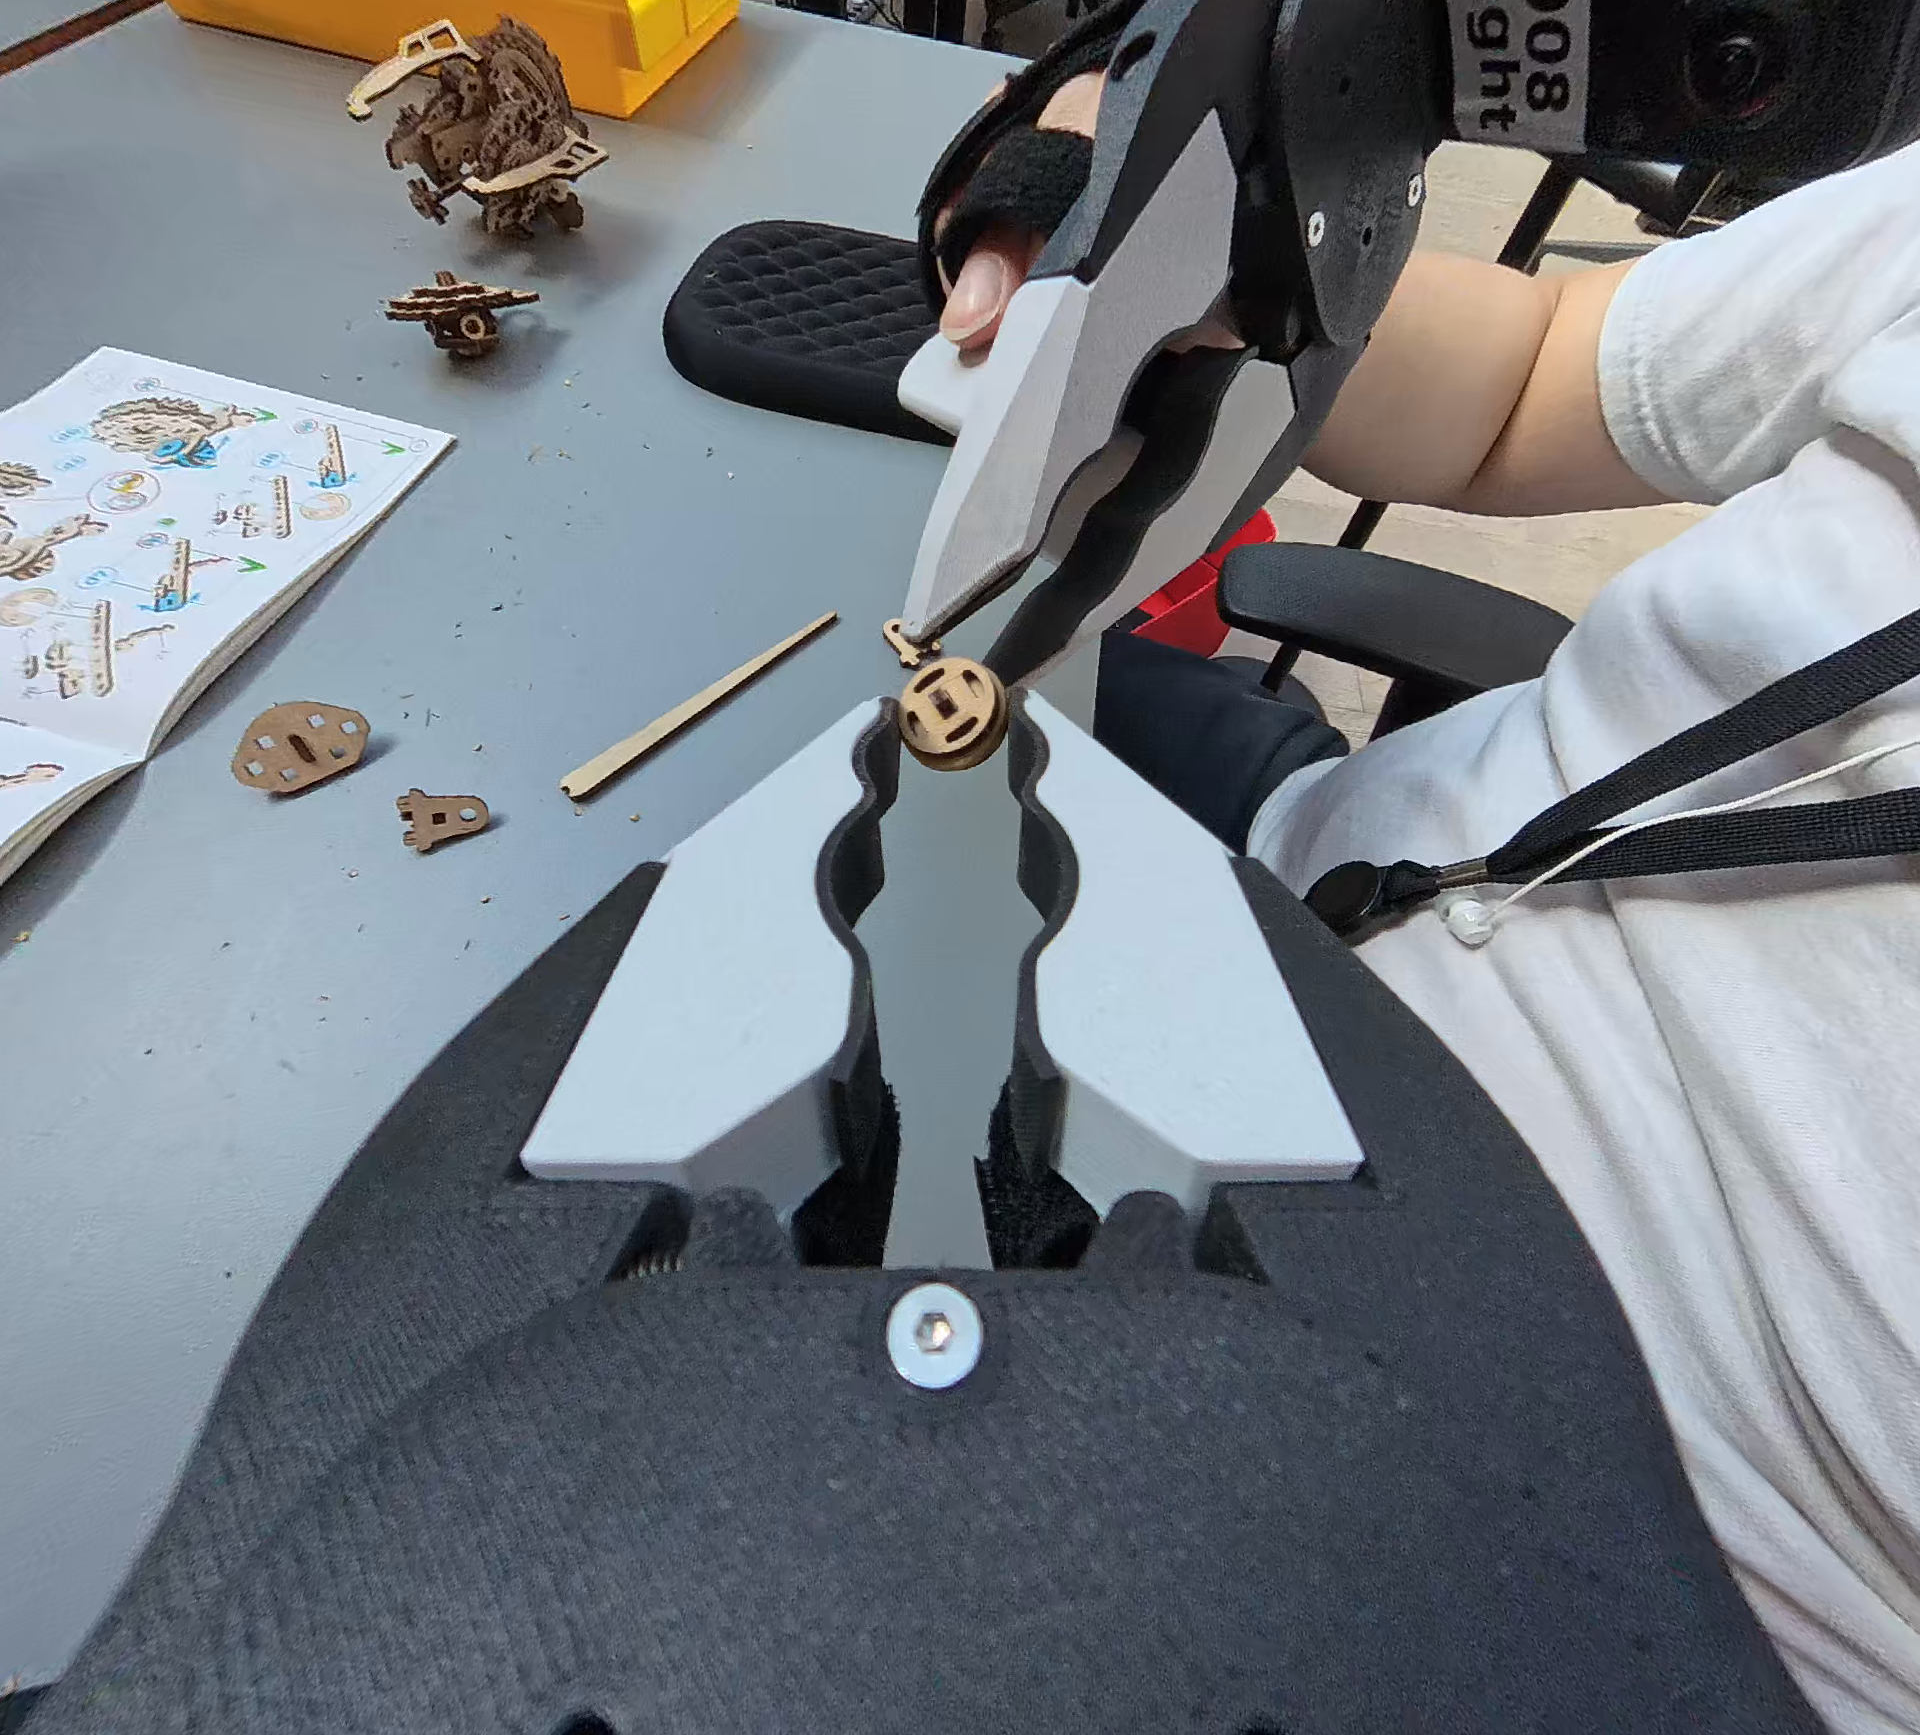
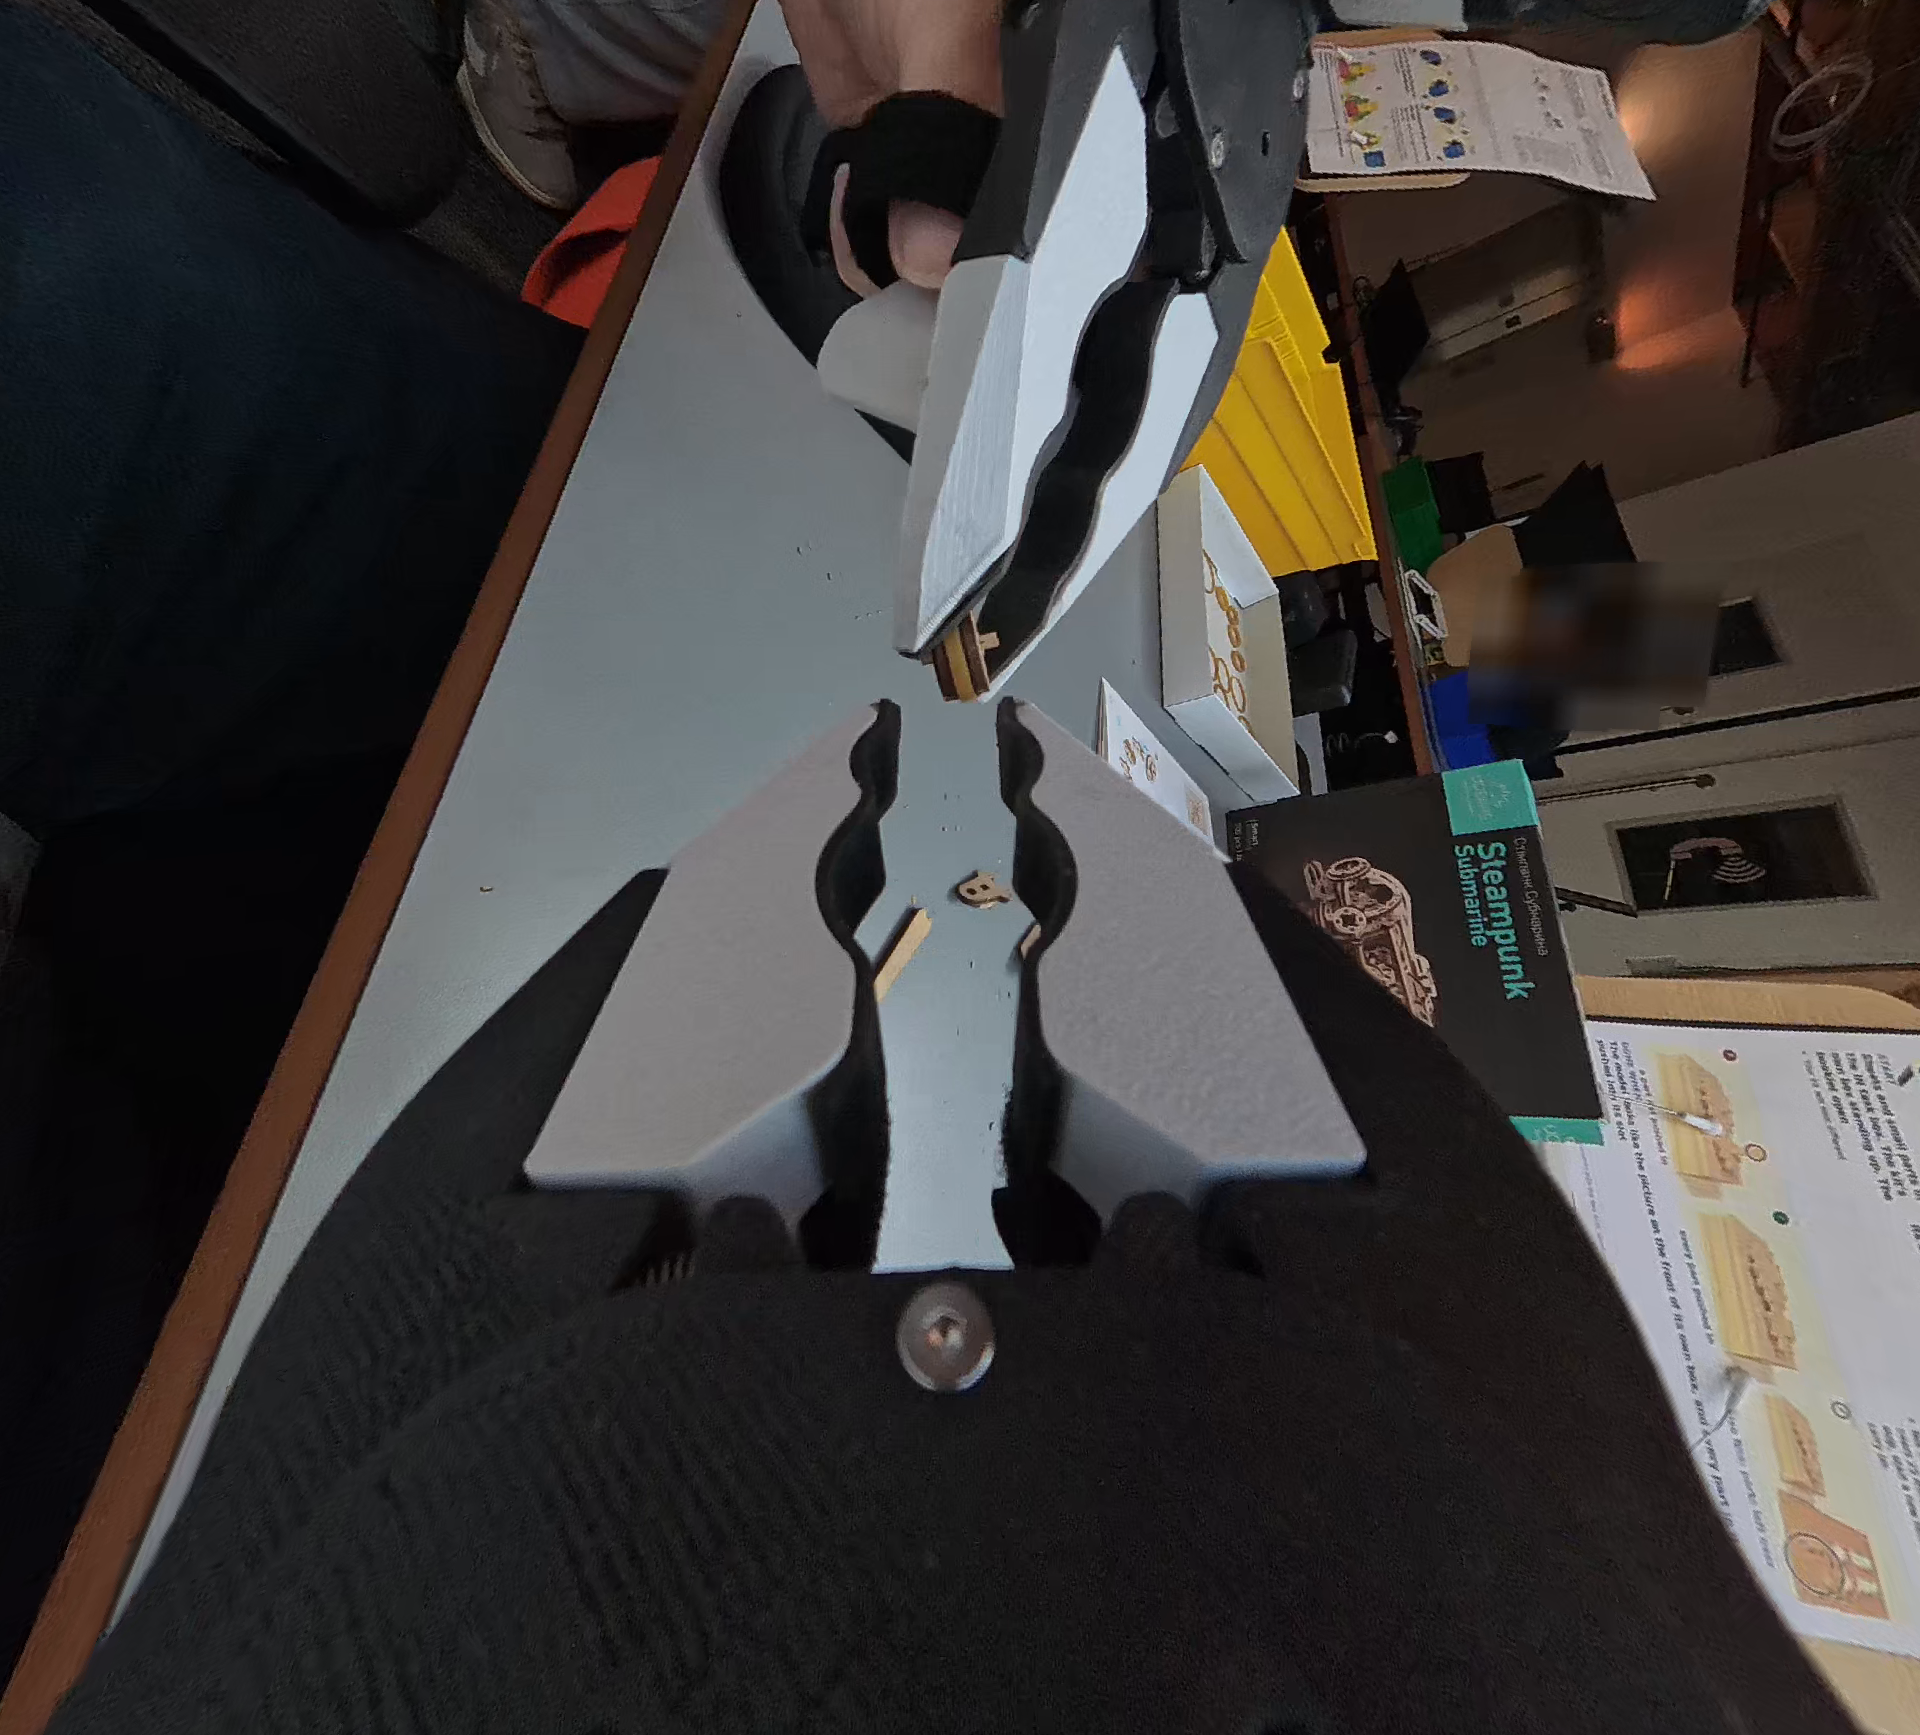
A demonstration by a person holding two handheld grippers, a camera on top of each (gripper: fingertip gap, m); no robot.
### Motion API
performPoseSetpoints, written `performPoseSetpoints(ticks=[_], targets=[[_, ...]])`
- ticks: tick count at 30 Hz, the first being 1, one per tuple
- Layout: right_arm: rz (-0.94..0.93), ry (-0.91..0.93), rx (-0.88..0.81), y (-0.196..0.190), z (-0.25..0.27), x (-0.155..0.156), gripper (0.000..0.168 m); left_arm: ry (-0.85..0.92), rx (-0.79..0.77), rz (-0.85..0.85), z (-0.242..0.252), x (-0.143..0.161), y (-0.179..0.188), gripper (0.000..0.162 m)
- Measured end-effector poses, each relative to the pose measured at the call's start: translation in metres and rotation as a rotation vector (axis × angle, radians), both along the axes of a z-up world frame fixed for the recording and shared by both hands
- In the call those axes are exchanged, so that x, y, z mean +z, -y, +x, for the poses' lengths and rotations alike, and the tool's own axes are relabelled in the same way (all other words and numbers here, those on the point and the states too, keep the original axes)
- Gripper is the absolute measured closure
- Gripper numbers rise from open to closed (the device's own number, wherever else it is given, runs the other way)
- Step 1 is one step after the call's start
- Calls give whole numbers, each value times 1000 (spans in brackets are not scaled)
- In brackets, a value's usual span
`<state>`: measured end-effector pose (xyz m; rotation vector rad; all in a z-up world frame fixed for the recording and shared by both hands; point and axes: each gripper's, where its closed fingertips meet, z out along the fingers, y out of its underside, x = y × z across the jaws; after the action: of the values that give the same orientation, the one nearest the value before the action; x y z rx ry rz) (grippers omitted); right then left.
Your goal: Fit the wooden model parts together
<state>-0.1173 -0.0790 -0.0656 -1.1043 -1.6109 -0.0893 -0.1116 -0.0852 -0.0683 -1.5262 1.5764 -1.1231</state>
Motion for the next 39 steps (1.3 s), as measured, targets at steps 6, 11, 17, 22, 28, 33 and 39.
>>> performPoseSetpoints(ticks=[6,11,17,22,28,33,39], targets=[[-11,-10,15,-6,-10,4,160,-18,-42,-134,-4,6,1,143],[-242,-284,-68,-29,-2,19,160,155,79,-96,-14,29,-32,131],[-546,-520,8,-24,-6,34,160,307,94,183,-29,43,-32,145],[-583,-508,45,-18,-16,34,160,363,-29,190,-23,49,-15,143],[-620,-489,84,-10,-18,29,160,320,-88,279,-20,43,-9,155],[-696,-498,98,-8,-19,25,160,305,-99,258,-20,37,-8,155],[-501,-440,-40,-25,22,36,148,295,143,258,-20,40,-39,155]])
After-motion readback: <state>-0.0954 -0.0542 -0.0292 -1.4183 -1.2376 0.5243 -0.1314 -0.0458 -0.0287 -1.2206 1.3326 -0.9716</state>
